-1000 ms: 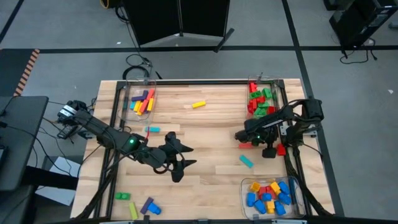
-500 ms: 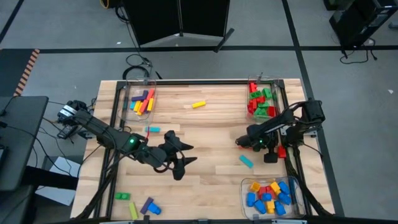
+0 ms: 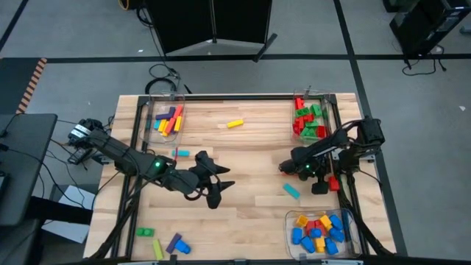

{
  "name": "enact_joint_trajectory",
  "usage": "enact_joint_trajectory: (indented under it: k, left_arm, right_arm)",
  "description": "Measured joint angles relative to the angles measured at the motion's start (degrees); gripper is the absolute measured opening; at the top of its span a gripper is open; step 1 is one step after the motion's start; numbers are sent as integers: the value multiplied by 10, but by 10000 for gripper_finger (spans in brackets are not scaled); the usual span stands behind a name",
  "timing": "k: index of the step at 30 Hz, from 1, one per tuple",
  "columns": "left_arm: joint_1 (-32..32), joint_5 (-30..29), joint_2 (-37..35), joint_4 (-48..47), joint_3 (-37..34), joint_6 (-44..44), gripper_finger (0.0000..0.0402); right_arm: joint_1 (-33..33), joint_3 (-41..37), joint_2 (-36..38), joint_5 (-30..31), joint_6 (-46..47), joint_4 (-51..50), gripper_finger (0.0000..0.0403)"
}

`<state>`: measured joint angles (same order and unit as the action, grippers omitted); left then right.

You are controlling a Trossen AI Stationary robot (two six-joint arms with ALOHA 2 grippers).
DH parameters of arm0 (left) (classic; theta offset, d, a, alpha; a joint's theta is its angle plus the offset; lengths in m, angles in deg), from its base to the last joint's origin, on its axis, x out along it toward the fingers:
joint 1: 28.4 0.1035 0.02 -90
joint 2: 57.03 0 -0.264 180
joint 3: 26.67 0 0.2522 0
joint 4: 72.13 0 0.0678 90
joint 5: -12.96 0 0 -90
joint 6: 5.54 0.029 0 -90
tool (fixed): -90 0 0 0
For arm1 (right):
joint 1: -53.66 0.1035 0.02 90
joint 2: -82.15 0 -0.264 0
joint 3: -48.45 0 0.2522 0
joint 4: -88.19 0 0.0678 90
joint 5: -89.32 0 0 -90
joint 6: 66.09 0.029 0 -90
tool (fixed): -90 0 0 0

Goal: Sort blocks by size
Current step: Put the red 1 stud game piece into the bottom transparent bin

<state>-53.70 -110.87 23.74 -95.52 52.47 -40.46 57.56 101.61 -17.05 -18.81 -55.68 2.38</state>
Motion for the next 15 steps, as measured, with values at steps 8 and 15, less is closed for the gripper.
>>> enact_joint_trajectory:
  k: [8, 15]
  left_arm:
    - [5, 6, 0, 0, 0, 1, 243]
    - [5, 15, 0, 0, 0, 1, 243]
  right_arm:
    - [3, 19, 1, -29, 34, -10, 326]
    - [54, 19, 1, -13, 31, -8, 329]
